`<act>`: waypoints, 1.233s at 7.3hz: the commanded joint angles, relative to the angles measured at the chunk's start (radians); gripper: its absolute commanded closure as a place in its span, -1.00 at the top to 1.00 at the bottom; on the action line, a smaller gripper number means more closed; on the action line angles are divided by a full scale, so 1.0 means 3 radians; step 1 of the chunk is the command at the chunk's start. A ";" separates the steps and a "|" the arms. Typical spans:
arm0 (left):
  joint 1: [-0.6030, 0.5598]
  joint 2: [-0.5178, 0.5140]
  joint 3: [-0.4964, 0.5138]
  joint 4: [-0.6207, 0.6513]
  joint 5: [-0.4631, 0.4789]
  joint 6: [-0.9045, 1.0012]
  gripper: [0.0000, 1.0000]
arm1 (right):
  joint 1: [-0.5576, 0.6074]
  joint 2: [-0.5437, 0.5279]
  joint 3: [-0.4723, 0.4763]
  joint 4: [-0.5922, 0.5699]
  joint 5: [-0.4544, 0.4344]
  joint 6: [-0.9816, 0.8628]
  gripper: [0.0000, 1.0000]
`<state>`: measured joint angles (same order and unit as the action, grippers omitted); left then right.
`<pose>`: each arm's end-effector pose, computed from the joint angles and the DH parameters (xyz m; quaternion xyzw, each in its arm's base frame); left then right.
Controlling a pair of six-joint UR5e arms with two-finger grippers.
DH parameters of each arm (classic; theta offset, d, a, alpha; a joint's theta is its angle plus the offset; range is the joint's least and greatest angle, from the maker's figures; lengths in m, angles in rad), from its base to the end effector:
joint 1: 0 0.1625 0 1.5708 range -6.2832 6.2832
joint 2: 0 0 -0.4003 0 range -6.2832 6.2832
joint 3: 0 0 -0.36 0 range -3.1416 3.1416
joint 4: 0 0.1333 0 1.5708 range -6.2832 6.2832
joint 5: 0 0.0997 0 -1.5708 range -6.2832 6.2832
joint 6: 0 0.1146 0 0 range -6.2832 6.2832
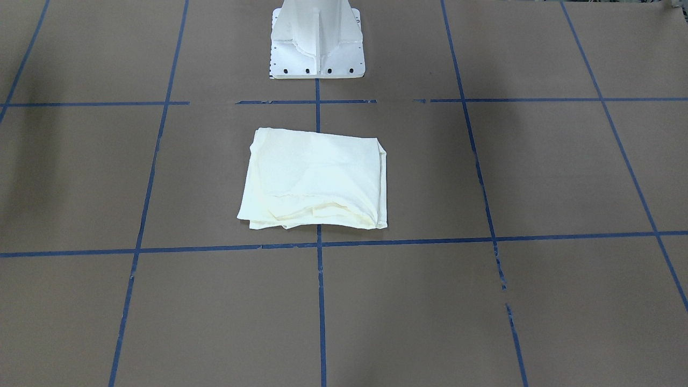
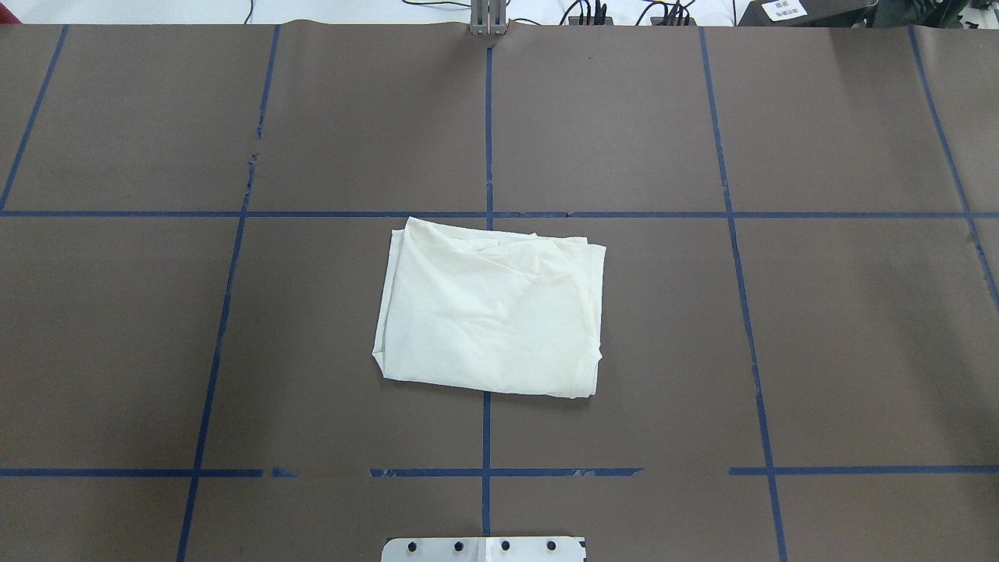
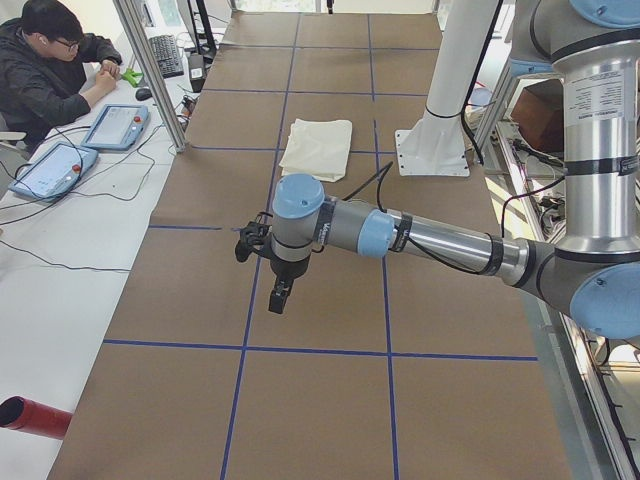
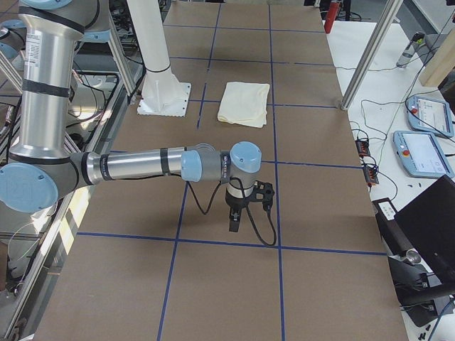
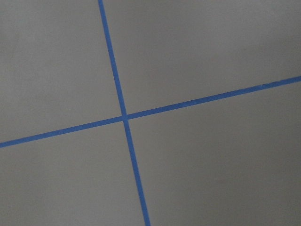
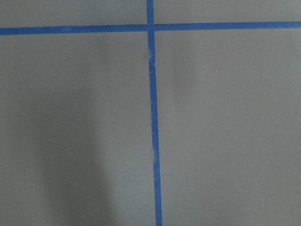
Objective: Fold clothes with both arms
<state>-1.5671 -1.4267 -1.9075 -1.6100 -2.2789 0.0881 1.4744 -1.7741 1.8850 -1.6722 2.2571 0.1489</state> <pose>-0.0572 -0.4131 0.5516 0.1229 0.3395 0.0828 0.9289 0.0241 -0.3816 0.6024 -0.0367 -0.3345 0.0231 0.9414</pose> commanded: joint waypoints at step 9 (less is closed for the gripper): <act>-0.0237 0.0143 0.0355 0.0003 -0.0038 0.0622 1.00 | 0.0040 -0.0293 0.0067 0.0102 0.0167 -0.0593 1.00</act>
<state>-1.6384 -1.3851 -1.8015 -1.6118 -2.2887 0.2777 1.4851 -1.8336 1.9048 -1.6640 2.3058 0.0048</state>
